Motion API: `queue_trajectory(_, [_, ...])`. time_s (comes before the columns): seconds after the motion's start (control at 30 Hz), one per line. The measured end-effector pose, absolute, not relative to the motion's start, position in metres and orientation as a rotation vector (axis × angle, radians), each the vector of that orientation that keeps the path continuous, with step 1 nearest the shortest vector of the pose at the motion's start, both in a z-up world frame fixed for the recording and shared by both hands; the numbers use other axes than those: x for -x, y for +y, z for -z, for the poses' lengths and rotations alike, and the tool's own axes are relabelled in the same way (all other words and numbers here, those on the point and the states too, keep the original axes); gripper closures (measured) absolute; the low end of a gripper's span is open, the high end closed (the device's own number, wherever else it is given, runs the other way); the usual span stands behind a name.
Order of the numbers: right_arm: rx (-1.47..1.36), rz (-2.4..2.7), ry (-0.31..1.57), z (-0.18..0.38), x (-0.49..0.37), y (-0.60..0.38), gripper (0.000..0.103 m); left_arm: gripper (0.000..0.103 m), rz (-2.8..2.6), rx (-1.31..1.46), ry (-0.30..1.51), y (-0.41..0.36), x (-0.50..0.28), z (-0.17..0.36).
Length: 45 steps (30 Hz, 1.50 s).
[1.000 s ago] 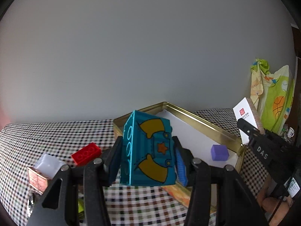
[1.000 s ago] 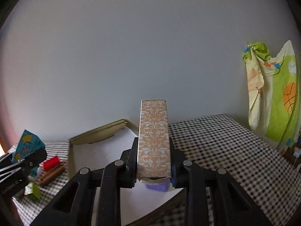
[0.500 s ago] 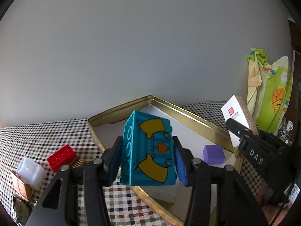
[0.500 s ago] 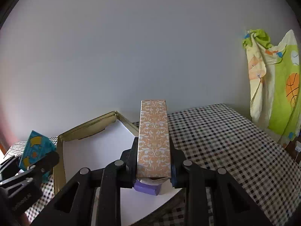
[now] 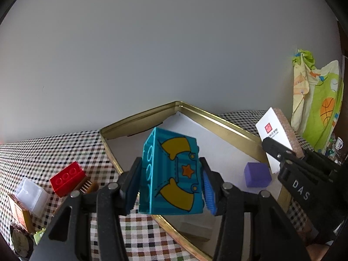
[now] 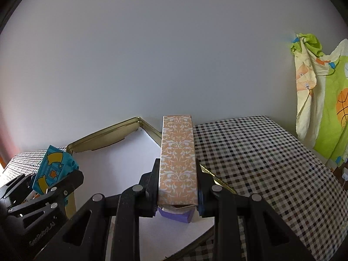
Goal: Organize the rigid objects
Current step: 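Lower the floral box and cyan block into the tin, opening both tools, then withdraw both open tools from the tin back over the table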
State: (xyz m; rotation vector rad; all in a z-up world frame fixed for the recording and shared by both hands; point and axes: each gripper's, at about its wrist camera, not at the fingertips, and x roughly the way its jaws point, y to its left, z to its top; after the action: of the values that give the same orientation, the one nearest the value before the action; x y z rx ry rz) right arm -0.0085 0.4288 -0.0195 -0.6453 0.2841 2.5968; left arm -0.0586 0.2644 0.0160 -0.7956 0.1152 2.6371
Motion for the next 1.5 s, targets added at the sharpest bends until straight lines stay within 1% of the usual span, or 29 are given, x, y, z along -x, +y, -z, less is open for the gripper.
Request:
queue_trajectory(0.23, [0.683, -2.602, 0.249, 0.023, 0.013, 0.423, 0.075, 0.054, -2.642, 0.808, 0.139, 0.274, 0.061, -0.01])
queue_trajectory(0.53, [0.717, -2.607, 0.277, 0.025, 0.018, 0.424, 0.074, 0.053, -2.64, 0.803, 0.173, 0.281, 0.06, -0.005])
queue_trajectory(0.57, [0.726, -2.614, 0.287, 0.027, 0.018, 0.424, 0.074, 0.05, -2.638, 0.805, 0.171, 0.281, 0.06, -0.004])
queue_trajectory(0.6, [0.736, -2.62, 0.304, 0.028, 0.019, 0.425, 0.074, 0.039, -2.633, 0.805, 0.167, 0.281, 0.06, -0.004])
queue_trajectory(0.63, [0.743, -2.619, 0.318, 0.028, 0.019, 0.425, 0.074, 0.031, -2.632, 0.798, 0.159, 0.28, 0.058, -0.005])
queue_trajectory(0.67, [0.748, -2.617, 0.325, 0.028, 0.02, 0.425, 0.069, 0.024, -2.651, 0.782, 0.153, 0.279, 0.057, -0.007])
queue_trajectory(0.7, [0.745, -2.605, 0.328, 0.028, 0.019, 0.426, 0.067, 0.016, -2.689, 0.75, 0.151, 0.277, 0.054, -0.01])
queue_trajectory(0.73, [0.734, -2.598, 0.328, 0.028, 0.018, 0.426, 0.06, 0.01, -2.716, 0.725, 0.149, 0.274, 0.053, -0.013])
queue_trajectory(0.77, [0.696, -2.588, 0.335, 0.025, 0.014, 0.428, 0.054, 0.0, -2.733, 0.708, 0.144, 0.271, 0.052, -0.014])
queue_trajectory(0.8, [0.652, -2.582, 0.351, 0.022, 0.009, 0.43, 0.051, 0.0, -2.756, 0.678, 0.119, 0.266, 0.051, -0.017])
queue_trajectory(0.83, [0.609, -2.584, 0.377, 0.019, 0.005, 0.432, 0.039, 0.0, -2.757, 0.672, 0.097, 0.263, 0.052, -0.017])
queue_trajectory(0.87, [0.568, -2.589, 0.403, 0.018, 0.001, 0.435, 0.024, 0.0, -2.752, 0.676, 0.086, 0.261, 0.052, -0.017])
queue_trajectory(0.9, [0.513, -2.586, 0.432, 0.015, -0.005, 0.437, 0.021, 0.0, -2.745, 0.685, 0.077, 0.26, 0.053, -0.018])
queue_trajectory(1.07, [0.414, -2.549, 0.451, 0.01, -0.014, 0.443, 0.019, 0.0, -2.763, 0.673, 0.134, 0.261, 0.05, -0.015])
queue_trajectory(1.17, [0.407, -2.539, 0.448, 0.01, -0.013, 0.444, 0.019, 0.0, -2.783, 0.643, 0.154, 0.257, 0.046, -0.016])
queue_trajectory(1.5, [0.383, -2.512, 0.351, 0.007, -0.018, 0.433, 0.019, 0.0, -2.848, 0.668, 0.142, 0.223, 0.046, -0.011])
